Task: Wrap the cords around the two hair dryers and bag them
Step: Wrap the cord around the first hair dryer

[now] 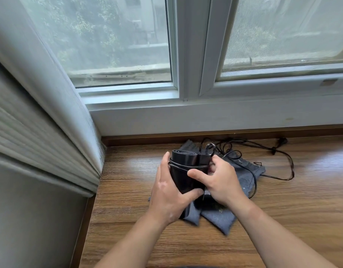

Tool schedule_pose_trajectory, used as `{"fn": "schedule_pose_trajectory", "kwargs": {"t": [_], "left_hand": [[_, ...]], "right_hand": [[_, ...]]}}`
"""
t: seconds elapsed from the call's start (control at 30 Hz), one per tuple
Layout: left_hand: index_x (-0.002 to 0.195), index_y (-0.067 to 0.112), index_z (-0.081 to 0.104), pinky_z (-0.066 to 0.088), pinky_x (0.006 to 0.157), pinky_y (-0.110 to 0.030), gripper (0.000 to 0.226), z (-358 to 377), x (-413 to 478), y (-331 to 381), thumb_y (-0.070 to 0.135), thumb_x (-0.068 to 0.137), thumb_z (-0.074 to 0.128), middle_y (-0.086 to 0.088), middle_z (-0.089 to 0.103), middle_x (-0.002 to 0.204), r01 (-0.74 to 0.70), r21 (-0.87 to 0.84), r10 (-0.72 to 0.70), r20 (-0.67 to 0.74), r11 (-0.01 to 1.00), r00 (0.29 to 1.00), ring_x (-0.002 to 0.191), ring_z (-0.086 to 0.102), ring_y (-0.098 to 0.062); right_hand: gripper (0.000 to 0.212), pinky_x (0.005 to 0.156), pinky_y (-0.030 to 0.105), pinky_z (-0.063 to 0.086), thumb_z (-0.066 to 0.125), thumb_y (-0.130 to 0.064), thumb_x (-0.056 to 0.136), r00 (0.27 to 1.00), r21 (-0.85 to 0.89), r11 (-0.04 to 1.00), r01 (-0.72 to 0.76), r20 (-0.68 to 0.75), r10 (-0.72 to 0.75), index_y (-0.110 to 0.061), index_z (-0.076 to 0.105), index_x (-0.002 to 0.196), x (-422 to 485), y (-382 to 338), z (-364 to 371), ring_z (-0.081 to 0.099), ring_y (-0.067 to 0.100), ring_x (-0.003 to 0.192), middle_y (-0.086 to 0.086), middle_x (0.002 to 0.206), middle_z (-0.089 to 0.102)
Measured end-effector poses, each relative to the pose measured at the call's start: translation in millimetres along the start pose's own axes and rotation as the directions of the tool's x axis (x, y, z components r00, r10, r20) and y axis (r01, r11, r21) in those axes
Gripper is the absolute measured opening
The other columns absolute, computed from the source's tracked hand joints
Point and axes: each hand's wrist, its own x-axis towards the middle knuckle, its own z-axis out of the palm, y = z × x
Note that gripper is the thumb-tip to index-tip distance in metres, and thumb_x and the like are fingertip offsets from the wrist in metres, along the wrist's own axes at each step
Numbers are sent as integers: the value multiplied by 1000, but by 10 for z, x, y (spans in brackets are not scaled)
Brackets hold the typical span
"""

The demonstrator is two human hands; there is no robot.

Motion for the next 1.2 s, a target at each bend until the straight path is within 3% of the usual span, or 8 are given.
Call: {"fn": "schedule_pose_trajectory", "kwargs": {"t": [0.17,0.27,0.4,0.53,0.73,0.93,1.07,1.2], "left_hand": [[150,40,39,50,91,-9,98,-219,110,-132,38,68,93,14,71,122,65,-101,-54,110,993,992,113,67,1],[158,45,23,49,105,-23,110,-232,108,-111,51,69,88,12,65,133,63,-87,-53,107,994,993,123,63,-3],[162,40,-2,45,113,-32,140,-89,24,55,66,58,88,10,41,149,-7,73,3,63,997,998,132,47,-9],[158,41,-16,53,102,-36,150,27,-26,97,72,49,82,6,35,142,-27,217,34,-28,976,999,123,49,-15],[161,44,3,47,103,-25,135,-134,22,40,49,58,91,16,54,139,18,-30,-16,81,999,997,128,54,-8],[158,46,16,49,105,-27,124,-185,22,21,45,57,88,16,63,135,18,-106,8,241,994,971,126,60,-3],[159,45,13,46,95,-8,120,-192,3,84,45,56,75,15,60,136,37,-87,-12,278,996,960,124,58,-1],[161,45,13,49,111,-38,118,-75,-22,111,54,61,74,6,54,145,68,-26,-60,234,997,970,132,55,-13]], "right_hand": [[20,62,35,51,81,-33,84,970,-190,967,168,205,-129,-28,71,100,29,0,-317,58,11,57,-3,69,74],[13,63,40,52,79,-35,86,979,-189,964,189,118,-168,-24,72,90,13,46,-289,63,28,61,5,71,74],[11,60,37,53,81,-33,84,983,-107,978,177,-37,-182,-31,71,88,-82,68,-108,66,26,59,4,69,75],[16,61,46,55,83,-37,81,987,-58,988,145,-63,-149,-31,71,91,-128,79,7,68,36,66,10,72,74],[39,64,15,51,86,-16,73,976,98,985,142,152,-156,-30,67,104,-72,-79,-201,61,5,62,-6,75,76],[52,60,25,45,95,-46,56,965,209,973,102,215,-148,-30,61,92,7,23,-211,51,21,65,-2,68,62],[37,58,22,42,85,-53,62,969,64,973,220,102,-226,-33,59,79,-53,66,-168,49,7,60,-8,64,59],[41,56,18,42,84,-54,60,969,4,969,249,-16,-248,-25,60,76,-68,65,-94,49,2,57,-9,61,57]]}}
